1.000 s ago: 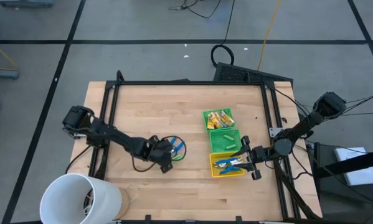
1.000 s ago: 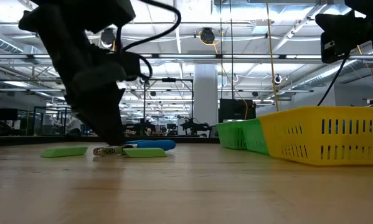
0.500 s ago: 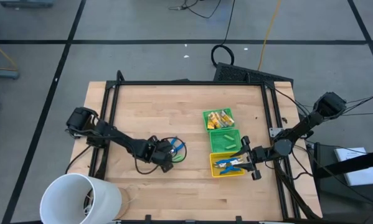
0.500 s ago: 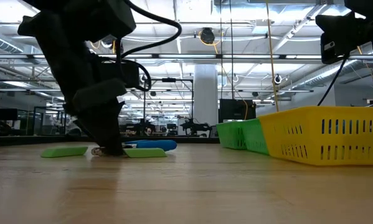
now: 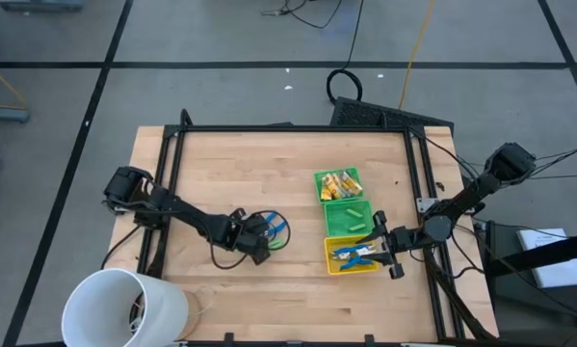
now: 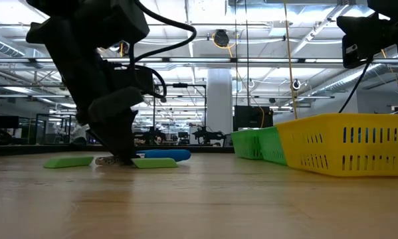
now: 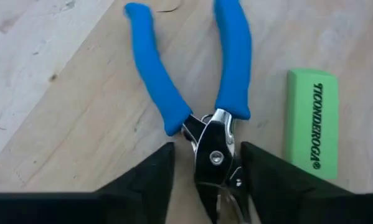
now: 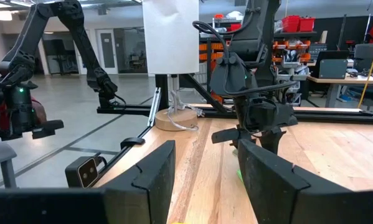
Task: Pick & Place School Supplies
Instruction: Put the blue pliers into the yellow bin
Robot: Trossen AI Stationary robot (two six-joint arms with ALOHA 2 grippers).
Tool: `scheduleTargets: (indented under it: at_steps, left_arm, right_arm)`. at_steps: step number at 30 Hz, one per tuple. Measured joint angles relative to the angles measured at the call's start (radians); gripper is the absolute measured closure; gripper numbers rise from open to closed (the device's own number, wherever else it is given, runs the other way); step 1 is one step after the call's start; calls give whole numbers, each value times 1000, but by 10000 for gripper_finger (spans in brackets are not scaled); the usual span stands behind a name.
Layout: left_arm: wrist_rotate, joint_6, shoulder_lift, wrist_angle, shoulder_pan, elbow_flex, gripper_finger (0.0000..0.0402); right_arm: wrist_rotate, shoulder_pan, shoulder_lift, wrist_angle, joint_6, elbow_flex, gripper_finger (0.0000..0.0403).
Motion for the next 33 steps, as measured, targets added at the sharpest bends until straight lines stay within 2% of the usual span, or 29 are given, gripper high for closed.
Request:
scheduleTargets:
  at_steps: [5,9,17,23,33]
  left_arm:
    - [9,-3,0,16,8,-1,272]
    - [14,30,-7,15,11,-1,301]
    - [-54,141,-104,-8,10,-8,300]
    - [-135,237,-176,54,7,-4,301]
    - [-123,461,-185,402,6,-3,299]
  right_arm:
    - [0,0,0,-3,0,0,238]
    - [0,0,0,-6,1,0,238]
    - [0,0,0,-8,0,0,238]
    - [0,0,0,-16,1,0,238]
    - [4,0,0,-15,0,0,238]
